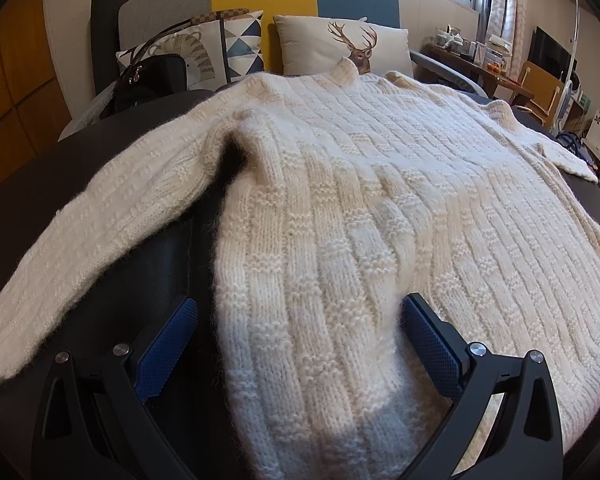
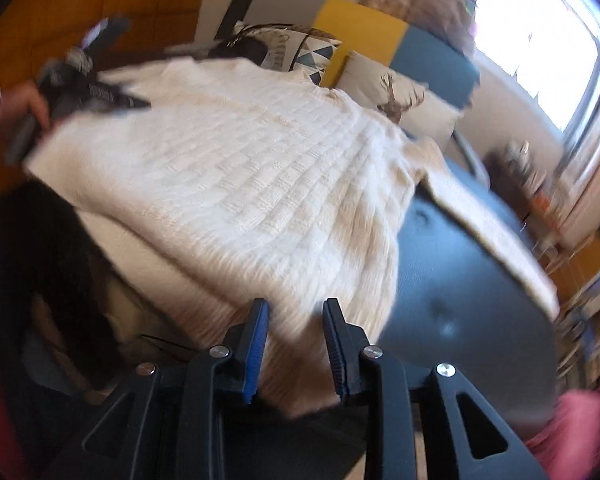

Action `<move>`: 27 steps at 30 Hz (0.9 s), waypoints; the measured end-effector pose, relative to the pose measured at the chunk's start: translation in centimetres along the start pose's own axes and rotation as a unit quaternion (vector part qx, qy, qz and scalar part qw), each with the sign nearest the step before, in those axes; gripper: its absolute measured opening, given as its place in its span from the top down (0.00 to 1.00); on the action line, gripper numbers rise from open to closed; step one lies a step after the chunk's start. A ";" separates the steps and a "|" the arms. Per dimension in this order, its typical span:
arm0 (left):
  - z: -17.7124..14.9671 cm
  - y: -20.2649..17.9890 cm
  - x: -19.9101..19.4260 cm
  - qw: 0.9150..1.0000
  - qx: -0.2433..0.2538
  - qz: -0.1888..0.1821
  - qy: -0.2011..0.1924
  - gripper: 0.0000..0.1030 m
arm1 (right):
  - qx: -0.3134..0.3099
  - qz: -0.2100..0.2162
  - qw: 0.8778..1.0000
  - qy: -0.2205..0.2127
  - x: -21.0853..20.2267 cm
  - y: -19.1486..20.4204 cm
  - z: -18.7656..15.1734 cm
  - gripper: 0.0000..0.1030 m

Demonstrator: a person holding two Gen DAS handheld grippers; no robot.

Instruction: Fold clothes

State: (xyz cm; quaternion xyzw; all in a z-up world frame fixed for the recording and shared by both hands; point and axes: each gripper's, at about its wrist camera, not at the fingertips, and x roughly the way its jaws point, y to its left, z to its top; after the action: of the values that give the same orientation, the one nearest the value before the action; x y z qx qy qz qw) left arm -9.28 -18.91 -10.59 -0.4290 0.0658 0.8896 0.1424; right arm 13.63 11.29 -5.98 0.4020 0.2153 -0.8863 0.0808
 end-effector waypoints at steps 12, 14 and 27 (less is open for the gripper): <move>0.2 0.5 0.4 1.000 -0.010 -0.012 0.004 0.00 | 0.144 0.144 0.979 0.001 -2.7 -7.6 -0.9 0.91; 0.3 0.4 0.4 1.000 -0.009 -0.011 0.004 0.00 | 0.147 0.163 0.976 -0.014 -2.8 -7.4 -0.3 0.81; 0.1 0.4 0.3 1.000 -0.009 -0.009 0.004 0.00 | 0.099 0.319 0.941 -0.045 0.3 0.3 6.2 0.72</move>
State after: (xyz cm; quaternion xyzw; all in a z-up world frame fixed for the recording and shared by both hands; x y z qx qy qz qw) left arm -9.64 -19.26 -10.78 -0.4342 0.0541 0.8872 0.1463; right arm 9.35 8.26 -2.73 0.4149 -0.0175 -0.8481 0.3291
